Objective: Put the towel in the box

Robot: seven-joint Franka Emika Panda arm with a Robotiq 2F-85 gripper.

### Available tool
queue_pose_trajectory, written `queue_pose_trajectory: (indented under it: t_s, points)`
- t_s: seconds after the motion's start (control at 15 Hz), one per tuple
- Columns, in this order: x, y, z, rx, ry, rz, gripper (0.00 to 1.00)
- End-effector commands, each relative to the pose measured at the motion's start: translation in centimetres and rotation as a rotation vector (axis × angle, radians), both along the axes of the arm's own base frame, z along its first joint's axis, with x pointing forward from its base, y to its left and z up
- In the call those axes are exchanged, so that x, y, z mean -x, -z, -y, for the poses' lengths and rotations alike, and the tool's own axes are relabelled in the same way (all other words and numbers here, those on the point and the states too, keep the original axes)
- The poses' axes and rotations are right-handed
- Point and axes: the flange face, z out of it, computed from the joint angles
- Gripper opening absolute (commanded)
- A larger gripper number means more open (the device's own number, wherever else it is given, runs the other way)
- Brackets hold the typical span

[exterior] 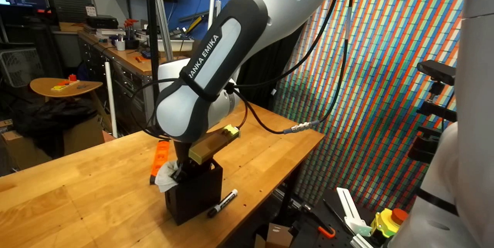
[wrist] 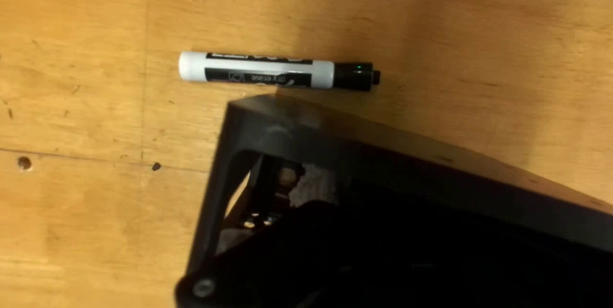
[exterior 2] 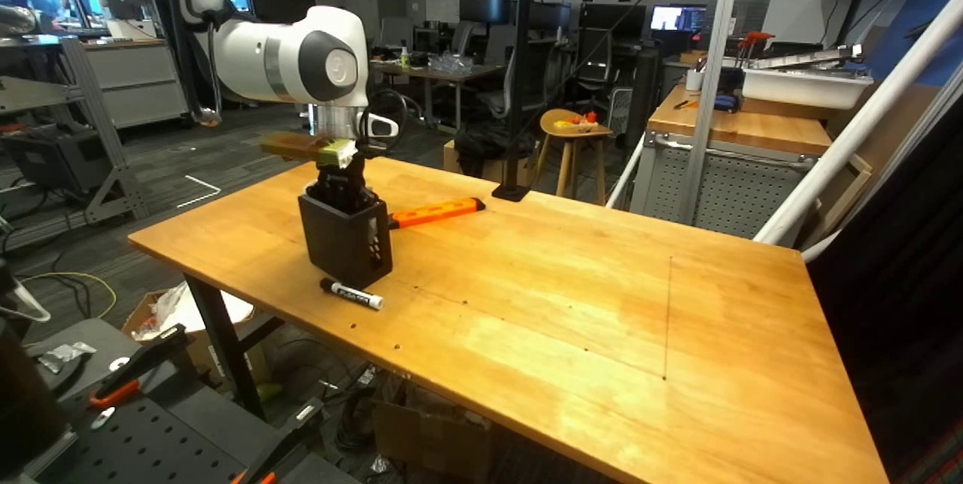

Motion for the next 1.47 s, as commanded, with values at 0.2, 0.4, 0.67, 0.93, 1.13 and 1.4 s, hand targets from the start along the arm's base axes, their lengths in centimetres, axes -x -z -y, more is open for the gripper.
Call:
queue_pose_trajectory:
  t_s: [0.2,0.4,0.67,0.93,1.13,1.4]
  points:
    - [1.4,2.5,0.5,-0.062,0.071,-0.020,0.03]
    - [0.7,1.8,0.3,-0.057,0.055,-0.008,0.03]
    - [-1.7,0.5,-0.8,-0.021,-0.024,0.020,0.03]
    - [-4.7,-0.4,-1.8,0.029,-0.117,0.051,0.03]
    - [-6.9,-0.8,-1.5,0.058,-0.156,0.065,0.03]
    - [-9.2,-0.7,0.4,0.075,-0.150,0.069,0.03]
